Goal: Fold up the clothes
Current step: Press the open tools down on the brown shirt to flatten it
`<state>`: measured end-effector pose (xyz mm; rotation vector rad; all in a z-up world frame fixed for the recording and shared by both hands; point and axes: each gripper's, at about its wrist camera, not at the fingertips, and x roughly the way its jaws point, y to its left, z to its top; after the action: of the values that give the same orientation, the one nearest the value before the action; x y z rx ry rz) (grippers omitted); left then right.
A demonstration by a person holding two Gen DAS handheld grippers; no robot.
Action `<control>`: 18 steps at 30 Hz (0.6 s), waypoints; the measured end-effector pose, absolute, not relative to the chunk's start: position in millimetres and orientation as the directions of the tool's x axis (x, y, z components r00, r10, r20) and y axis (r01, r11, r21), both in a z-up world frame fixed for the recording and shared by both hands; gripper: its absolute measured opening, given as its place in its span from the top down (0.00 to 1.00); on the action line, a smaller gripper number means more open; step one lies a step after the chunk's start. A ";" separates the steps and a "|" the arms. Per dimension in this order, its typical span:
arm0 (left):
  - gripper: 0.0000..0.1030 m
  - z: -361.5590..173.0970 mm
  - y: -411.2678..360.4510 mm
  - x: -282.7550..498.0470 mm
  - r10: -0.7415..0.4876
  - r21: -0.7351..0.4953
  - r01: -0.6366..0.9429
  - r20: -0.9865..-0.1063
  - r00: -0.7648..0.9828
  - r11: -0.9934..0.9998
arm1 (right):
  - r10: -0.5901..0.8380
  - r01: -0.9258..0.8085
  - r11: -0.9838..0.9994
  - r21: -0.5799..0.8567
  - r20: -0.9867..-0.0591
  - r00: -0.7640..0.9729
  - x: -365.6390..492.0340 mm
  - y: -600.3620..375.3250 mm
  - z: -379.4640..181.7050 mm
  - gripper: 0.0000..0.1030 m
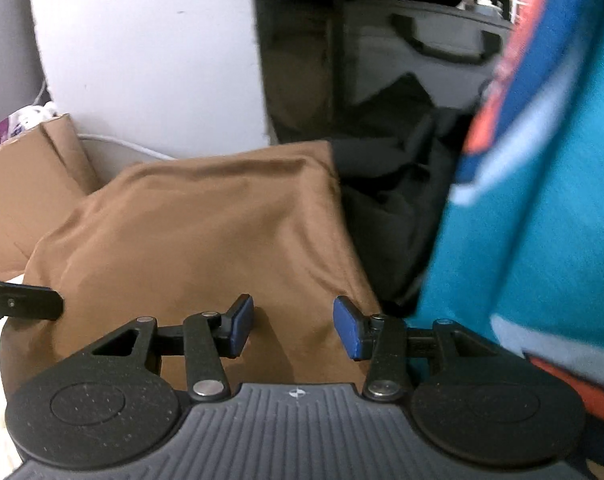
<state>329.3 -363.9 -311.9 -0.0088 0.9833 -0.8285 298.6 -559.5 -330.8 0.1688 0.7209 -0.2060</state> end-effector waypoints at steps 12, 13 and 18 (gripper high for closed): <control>0.89 -303.5 -362.7 312.0 -0.607 -0.311 0.654 -0.740 0.288 0.689 | -0.175 0.266 0.963 0.039 -0.662 0.729 265.5 -559.2 -330.3 0.50; 0.89 -303.3 -362.6 308.3 -0.612 -0.314 0.659 -0.739 0.281 0.683 | -0.166 0.260 0.965 0.047 -0.658 0.735 261.5 -557.8 -329.2 0.50; 0.89 -309.5 -353.1 292.6 -0.603 -0.320 0.639 -0.744 0.287 0.699 | -0.126 0.231 0.971 0.069 -0.671 0.730 248.5 -550.8 -333.8 0.50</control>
<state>292.6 -353.1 -309.5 0.0431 0.9741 -0.8301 248.5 -550.8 -333.8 0.1517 0.7263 -0.1973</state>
